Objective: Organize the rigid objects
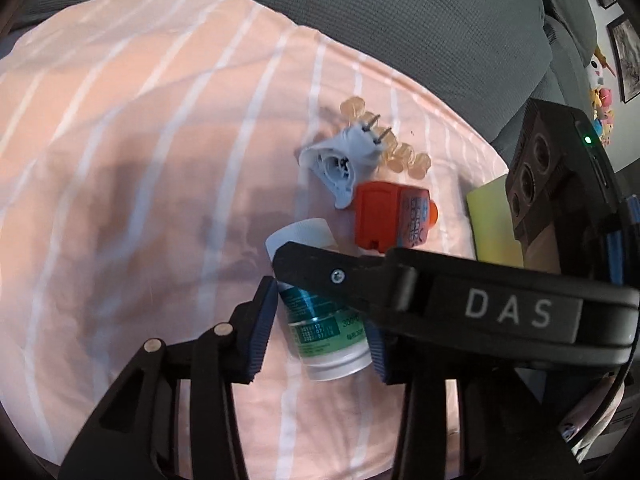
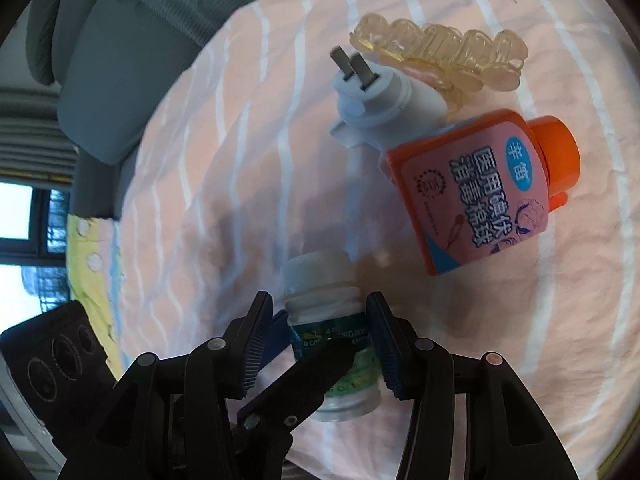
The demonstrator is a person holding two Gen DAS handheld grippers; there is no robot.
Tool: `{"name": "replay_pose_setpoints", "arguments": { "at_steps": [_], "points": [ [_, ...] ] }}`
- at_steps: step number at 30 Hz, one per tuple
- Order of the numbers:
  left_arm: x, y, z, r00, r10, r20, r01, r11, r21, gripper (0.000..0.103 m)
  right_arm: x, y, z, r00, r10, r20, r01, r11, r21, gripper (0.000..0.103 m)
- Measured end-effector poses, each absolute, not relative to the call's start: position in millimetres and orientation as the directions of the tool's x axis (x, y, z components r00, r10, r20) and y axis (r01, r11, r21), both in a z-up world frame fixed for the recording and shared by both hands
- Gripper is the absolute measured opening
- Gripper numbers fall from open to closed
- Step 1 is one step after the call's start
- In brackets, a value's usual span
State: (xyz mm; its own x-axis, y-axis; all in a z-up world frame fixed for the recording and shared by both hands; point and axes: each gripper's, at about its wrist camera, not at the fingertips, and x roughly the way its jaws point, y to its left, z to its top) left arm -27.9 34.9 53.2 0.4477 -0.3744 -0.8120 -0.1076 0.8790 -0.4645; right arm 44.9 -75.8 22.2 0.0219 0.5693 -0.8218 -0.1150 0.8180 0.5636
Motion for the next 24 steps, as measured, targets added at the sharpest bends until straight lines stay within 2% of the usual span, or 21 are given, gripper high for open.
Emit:
{"name": "replay_pose_setpoints", "arguments": {
  "at_steps": [8, 16, 24],
  "points": [
    [-25.1, 36.2, 55.1, 0.465, -0.364, -0.807, -0.091, 0.887, -0.453, 0.040, 48.9, -80.8, 23.1, 0.066, 0.592, -0.804, -0.056, 0.806, 0.589, 0.047],
    [-30.7, 26.2, 90.4, 0.582, -0.342, -0.737, 0.013, 0.911, -0.412, 0.040, 42.7, -95.0, 58.3, 0.191, 0.624, -0.758, -0.083, 0.780, 0.621, 0.046],
    [-37.0, -12.4, 130.7, 0.710, -0.294, -0.640, 0.151, 0.951, -0.269, 0.037, 24.9, -123.3, 103.1, 0.375, 0.627, -0.682, -0.134, 0.765, 0.630, 0.047]
  ]
}}
